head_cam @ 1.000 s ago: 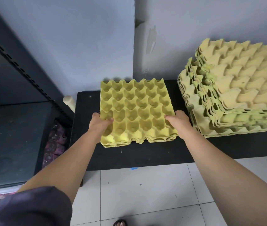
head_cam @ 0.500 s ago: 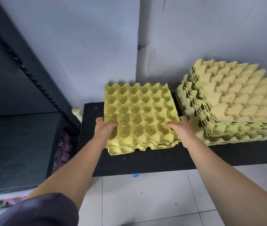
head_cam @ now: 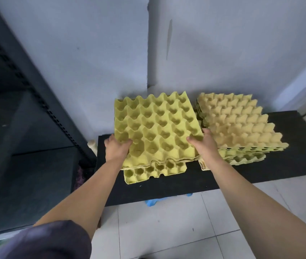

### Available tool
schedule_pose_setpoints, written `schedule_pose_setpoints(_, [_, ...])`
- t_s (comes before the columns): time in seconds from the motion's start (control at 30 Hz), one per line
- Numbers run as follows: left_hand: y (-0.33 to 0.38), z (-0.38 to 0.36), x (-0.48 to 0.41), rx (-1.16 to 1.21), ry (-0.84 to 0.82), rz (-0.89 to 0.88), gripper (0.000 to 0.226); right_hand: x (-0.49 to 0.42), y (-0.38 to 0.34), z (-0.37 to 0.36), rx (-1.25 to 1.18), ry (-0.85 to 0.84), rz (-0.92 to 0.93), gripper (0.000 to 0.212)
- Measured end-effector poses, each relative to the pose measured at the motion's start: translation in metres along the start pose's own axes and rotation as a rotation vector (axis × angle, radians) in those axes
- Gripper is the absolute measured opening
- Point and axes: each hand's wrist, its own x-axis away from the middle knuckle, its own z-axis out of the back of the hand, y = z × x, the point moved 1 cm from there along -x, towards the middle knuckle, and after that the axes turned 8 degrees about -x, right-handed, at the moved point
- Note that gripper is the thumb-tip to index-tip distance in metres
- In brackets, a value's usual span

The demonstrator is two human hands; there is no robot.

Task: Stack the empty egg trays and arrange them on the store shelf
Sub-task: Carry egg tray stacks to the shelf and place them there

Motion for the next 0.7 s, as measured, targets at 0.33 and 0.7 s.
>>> schedule_pose_setpoints(0.33, [0.085,0.086,0.108,-0.050,-0.022,-0.203,0.059,0.098,-0.100,0.086,0.094,0.147,0.131,0.068])
schedule_pose_setpoints(0.7, [0.102,0.204,0.279,-0.074,0.207,-0.531,0.055,0.255,-0.169,0.148,-0.113,0.198,0.323,0.045])
